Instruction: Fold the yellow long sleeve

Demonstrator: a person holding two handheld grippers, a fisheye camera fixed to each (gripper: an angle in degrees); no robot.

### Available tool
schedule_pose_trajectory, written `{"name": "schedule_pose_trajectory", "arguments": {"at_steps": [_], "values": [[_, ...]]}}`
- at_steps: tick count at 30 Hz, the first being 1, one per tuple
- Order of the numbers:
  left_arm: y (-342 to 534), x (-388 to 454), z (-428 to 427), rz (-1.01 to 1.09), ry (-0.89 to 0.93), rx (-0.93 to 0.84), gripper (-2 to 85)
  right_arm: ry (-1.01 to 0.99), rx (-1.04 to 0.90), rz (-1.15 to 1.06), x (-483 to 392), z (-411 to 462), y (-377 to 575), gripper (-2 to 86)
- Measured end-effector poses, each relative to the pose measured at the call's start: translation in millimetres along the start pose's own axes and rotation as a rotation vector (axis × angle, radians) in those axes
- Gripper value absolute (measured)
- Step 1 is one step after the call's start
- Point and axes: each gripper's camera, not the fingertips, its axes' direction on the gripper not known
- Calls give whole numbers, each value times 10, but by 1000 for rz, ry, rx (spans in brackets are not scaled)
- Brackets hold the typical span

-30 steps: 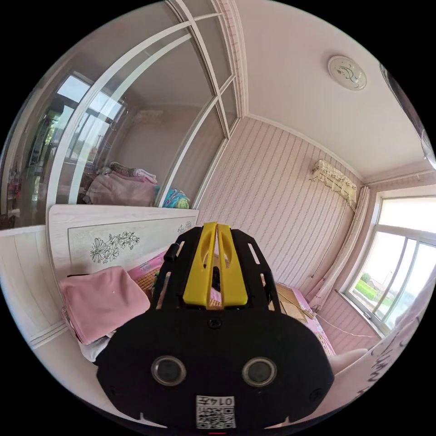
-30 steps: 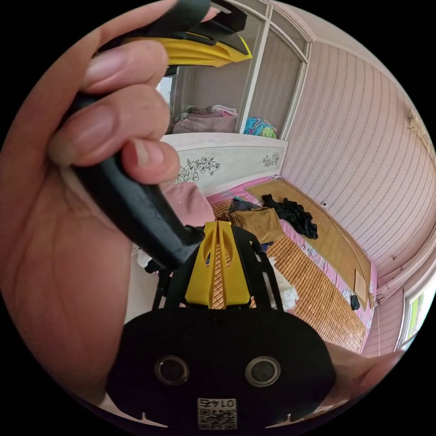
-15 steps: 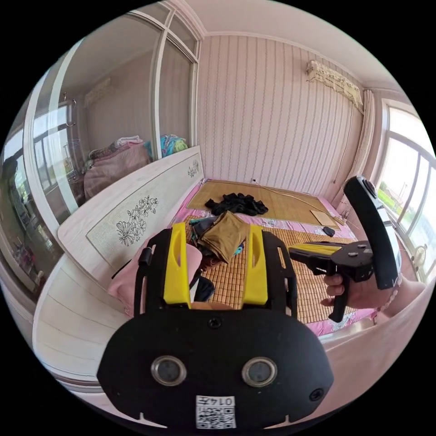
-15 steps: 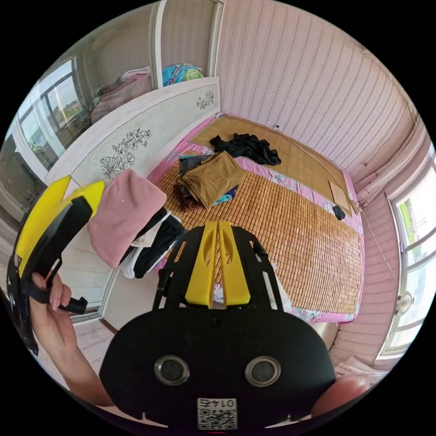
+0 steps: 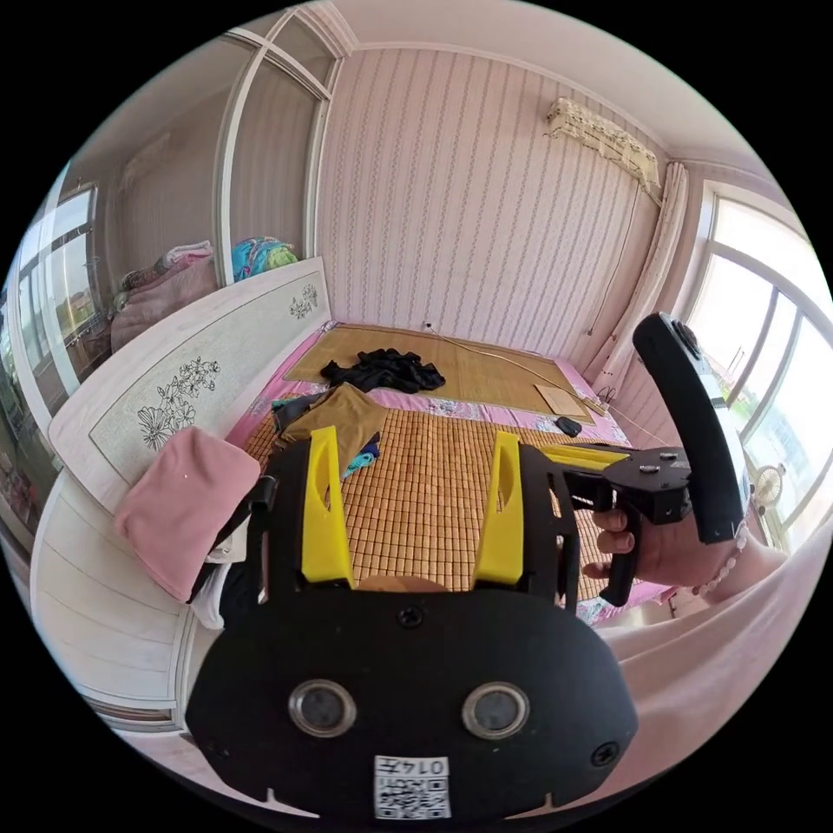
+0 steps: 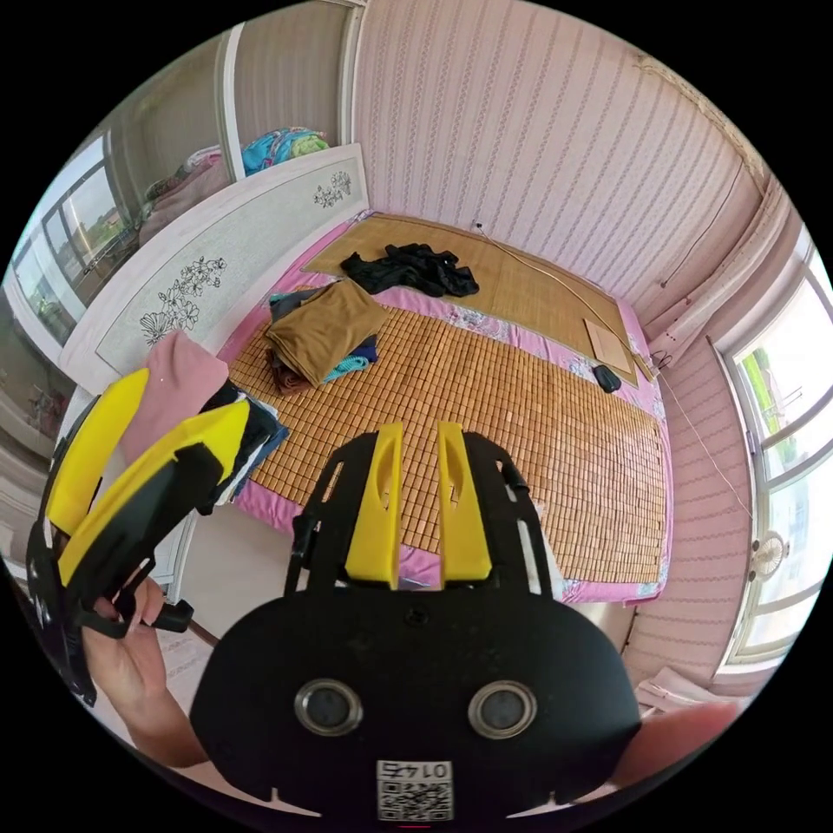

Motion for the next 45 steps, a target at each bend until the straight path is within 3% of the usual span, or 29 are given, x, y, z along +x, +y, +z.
{"name": "schedule_pose_trajectory", "arguments": {"at_steps": [6,11,15,17,20,22,24,28,36,45], "values": [[34,510,236,-69,33,-45,284,-63,-45,-106,474,11,-74,228],[7,888,360,-32,-56,-83,305,27,-27,-25,749,-45,-167,210],[-72,894,813,-10,6,-388,451,117,-50,55,801,-134,-301,209],[-167,791,934,-17,-25,-429,451,150,-31,103,818,-189,-358,210],[-349,662,930,-45,-66,-327,310,172,-50,192,851,-273,-466,210],[-435,496,979,-155,-22,-281,161,187,-54,232,856,-330,-523,208],[-494,385,1050,-215,-59,-286,130,249,-44,296,854,-418,-586,206],[-675,386,1147,-124,-141,-309,132,263,-123,321,816,-498,-686,205],[-829,482,1288,-110,-65,-431,135,324,-117,343,801,-760,-739,203],[-1154,873,1003,-59,-67,-281,144,239,-58,367,927,-1158,-833,204]]}}
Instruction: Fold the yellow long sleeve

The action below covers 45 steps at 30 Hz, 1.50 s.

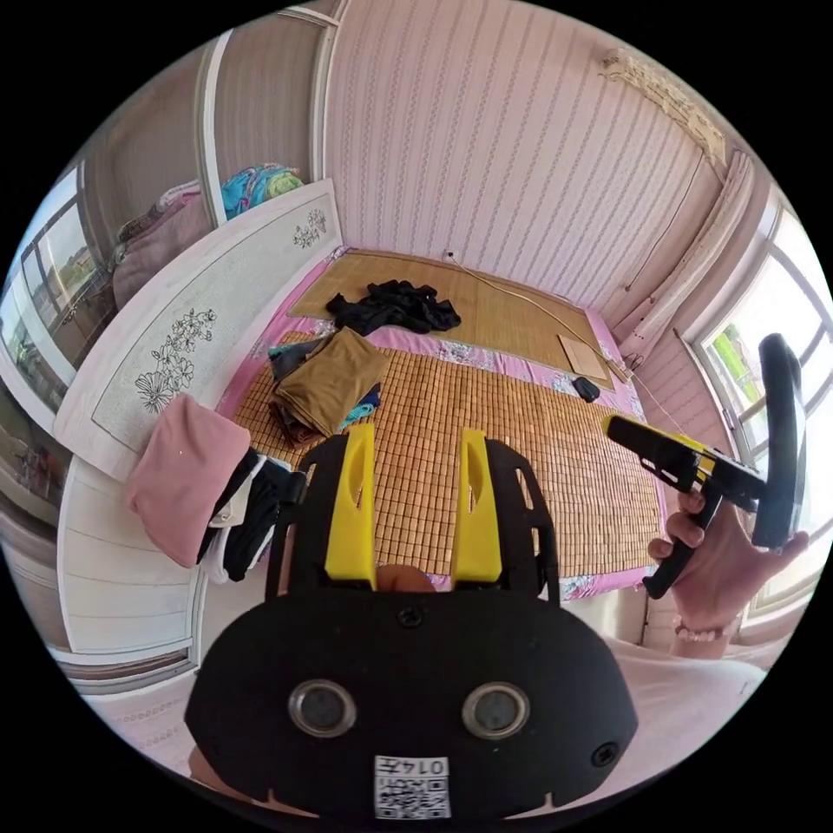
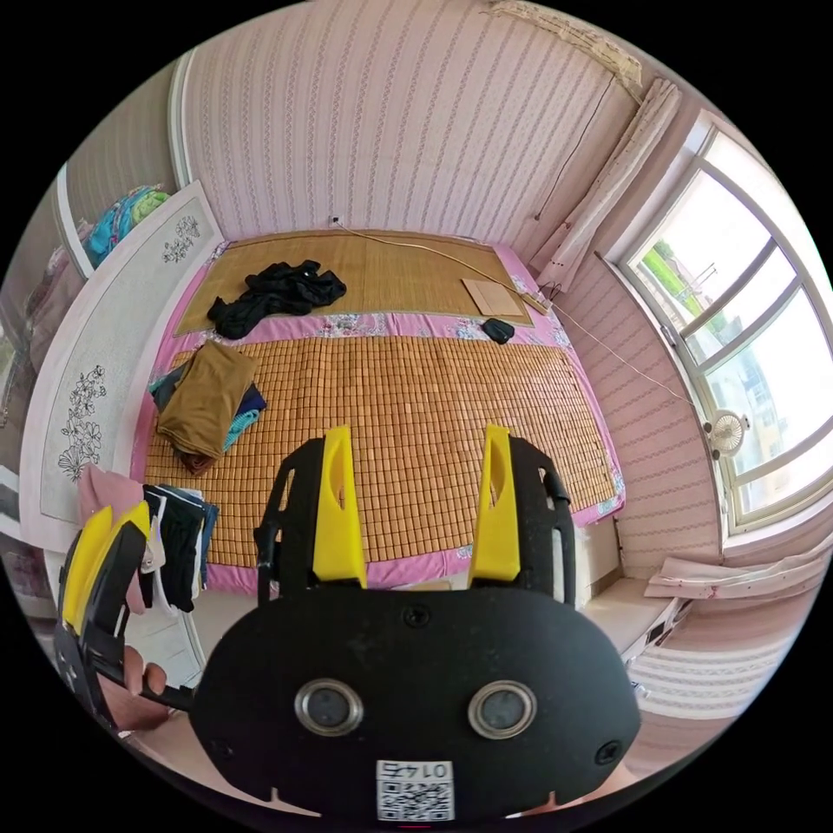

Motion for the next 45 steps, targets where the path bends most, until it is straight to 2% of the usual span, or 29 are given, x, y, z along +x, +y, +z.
{"name": "schedule_pose_trajectory", "arguments": {"at_steps": [2,4,6,8,14,16,18,21,24,25,28,30,33,37,39,41,43,45], "values": [[-93,118,-116,-3,-36,87,183,-8,14,9,42,-78,-54,204],[-231,357,-215,99,-105,204,333,-8,40,7,65,-177,-108,204],[-331,533,-246,190,-104,231,387,-50,52,-4,92,-308,-189,208],[-416,661,-260,225,-89,228,386,-74,74,-13,108,-412,-235,211],[-638,946,-187,149,-127,214,352,-79,116,40,185,-648,-367,232],[-701,1019,-136,148,-121,197,364,-70,131,70,218,-715,-391,252],[-746,1056,-111,149,-116,186,377,-66,154,76,239,-811,-409,314],[-803,1111,-88,155,-98,169,378,-68,155,52,242,-889,-435,325],[-842,1152,-57,126,-92,139,339,-73,123,77,258,-923,-464,288],[-846,1159,-52,107,-98,139,287,-73,121,85,262,-931,-464,278],[-837,1159,-81,43,-150,178,206,-38,137,129,283,-972,-451,243],[-849,1173,-90,37,-150,178,194,-27,156,137,302,-995,-439,234],[-874,1226,-78,65,-139,159,216,-57,146,134,338,-1005,-442,232],[-894,1336,34,173,-120,124,350,-61,150,140,390,-1019,-442,233],[-902,1366,108,211,-80,74,362,-63,143,127,414,-995,-445,234],[-905,1367,144,194,-67,48,333,-59,134,117,426,-970,-443,233],[-893,1361,131,137,-119,69,247,-53,114,124,446,-944,-437,230],[-884,1345,114,87,-156,83,206,-58,108,127,468,-925,-421,227]]}}
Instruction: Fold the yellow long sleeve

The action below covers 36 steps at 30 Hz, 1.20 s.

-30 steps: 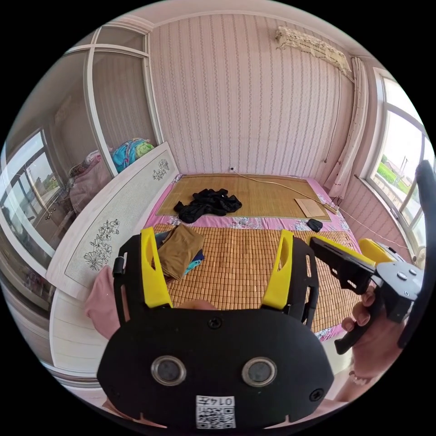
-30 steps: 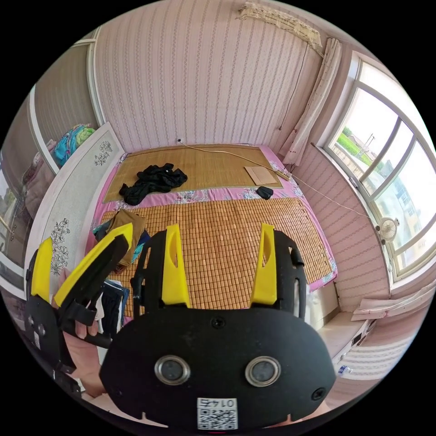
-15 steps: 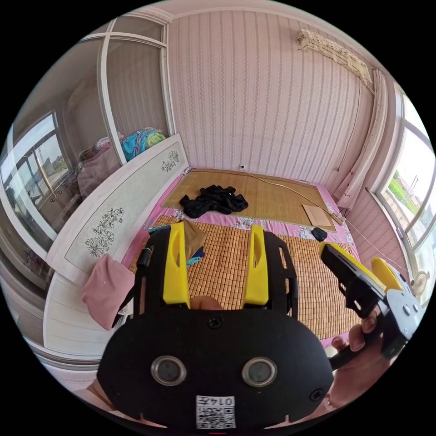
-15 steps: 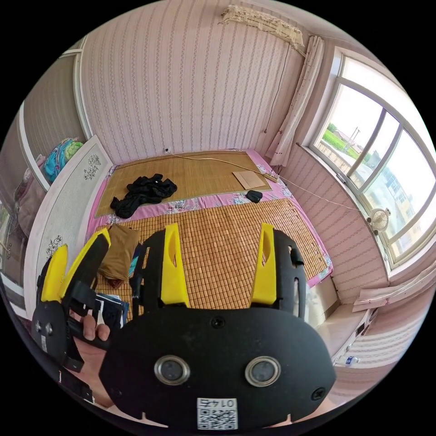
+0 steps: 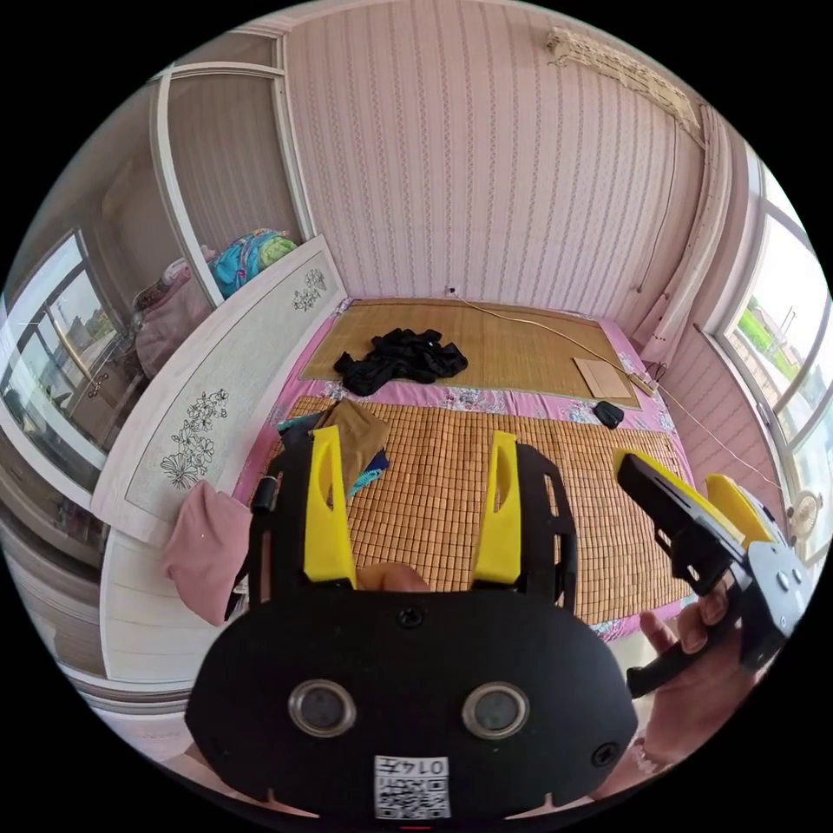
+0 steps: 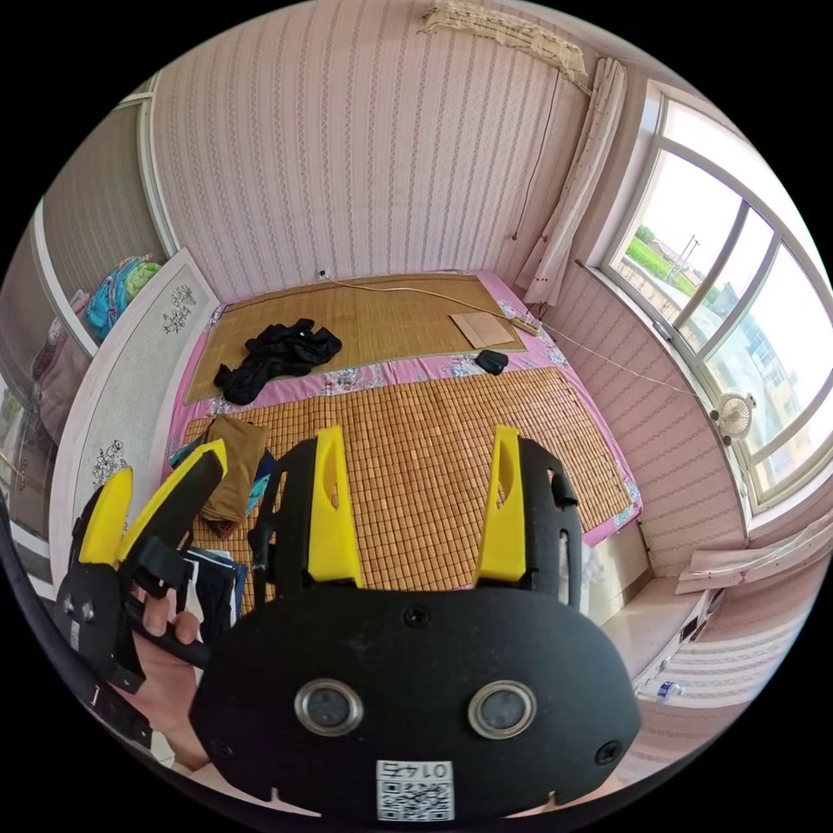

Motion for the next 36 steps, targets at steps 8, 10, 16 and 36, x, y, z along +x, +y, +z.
{"name": "schedule_pose_trajectory", "arguments": {"at_steps": [8,10,16,36], "values": [[77,183,18,63,-9,-59,206,-5,-17,8,34,35,38,222],[150,329,2,124,-19,-52,213,-3,-18,-4,4,38,57,221],[146,375,44,152,60,-62,284,7,-5,-27,-52,20,102,220],[-43,-53,145,47,114,-50,246,-72,30,-16,135,-31,92,217]]}}
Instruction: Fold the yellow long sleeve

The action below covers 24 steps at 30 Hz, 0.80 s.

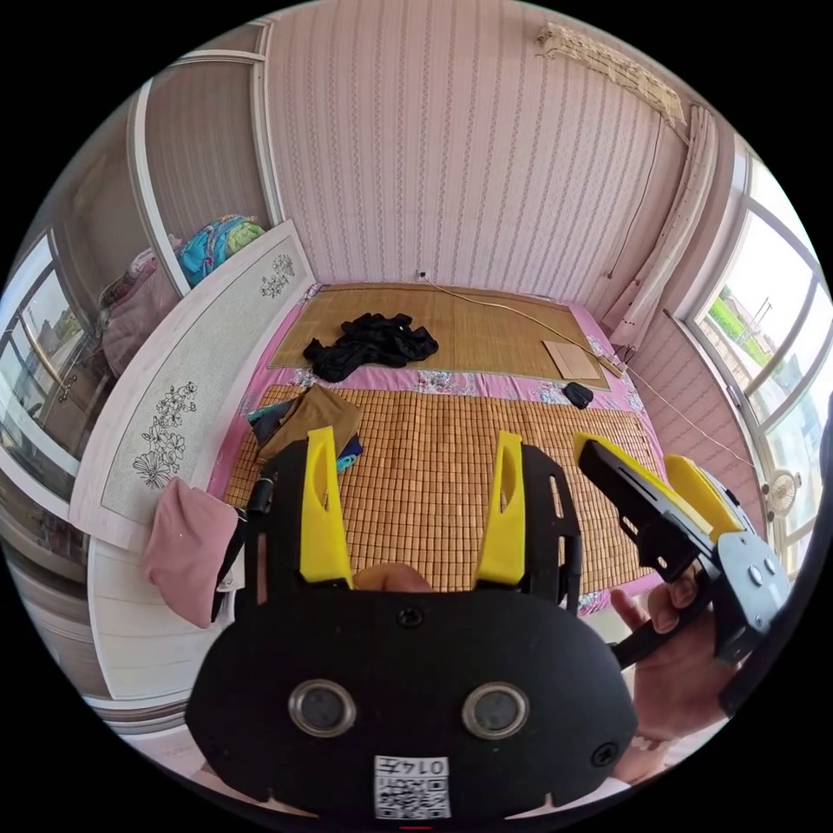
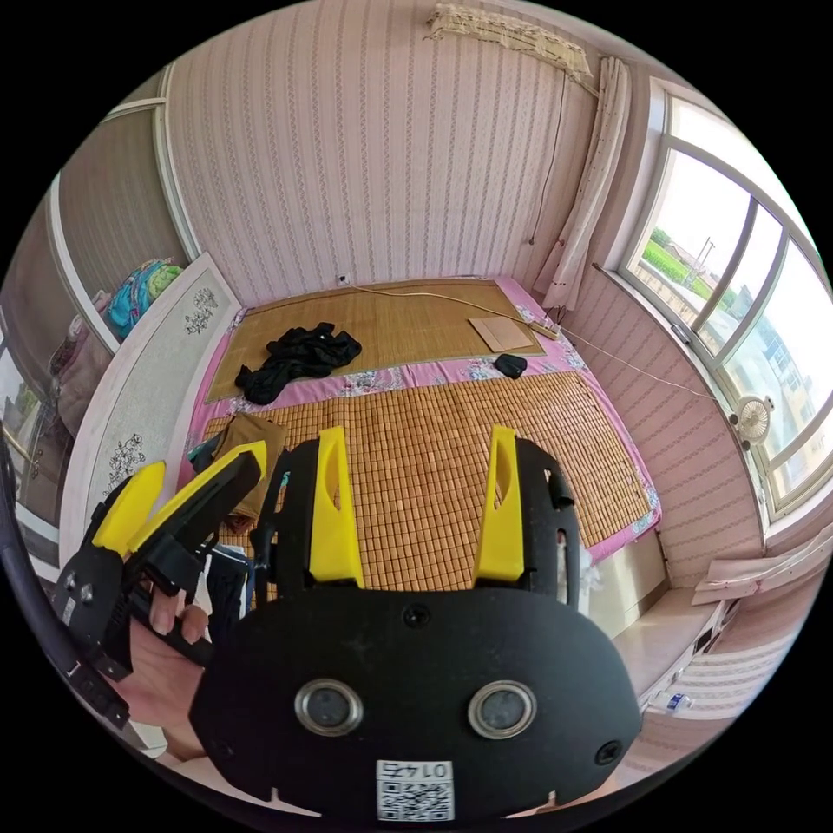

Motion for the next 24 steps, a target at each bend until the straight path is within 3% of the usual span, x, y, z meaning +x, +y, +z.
{"name": "schedule_pose_trajectory", "arguments": {"at_steps": [7,19,22,24], "values": [[2,38,-14,53,-12,49,320,-15,-8,-23,-9,44,-3,216],[16,60,33,92,-14,66,359,-21,-7,-40,-19,105,-17,209],[-4,9,67,68,2,35,337,-27,-13,-37,-10,133,-24,209],[-12,-35,83,24,-25,23,270,-10,-12,-36,-10,156,-28,208]]}}
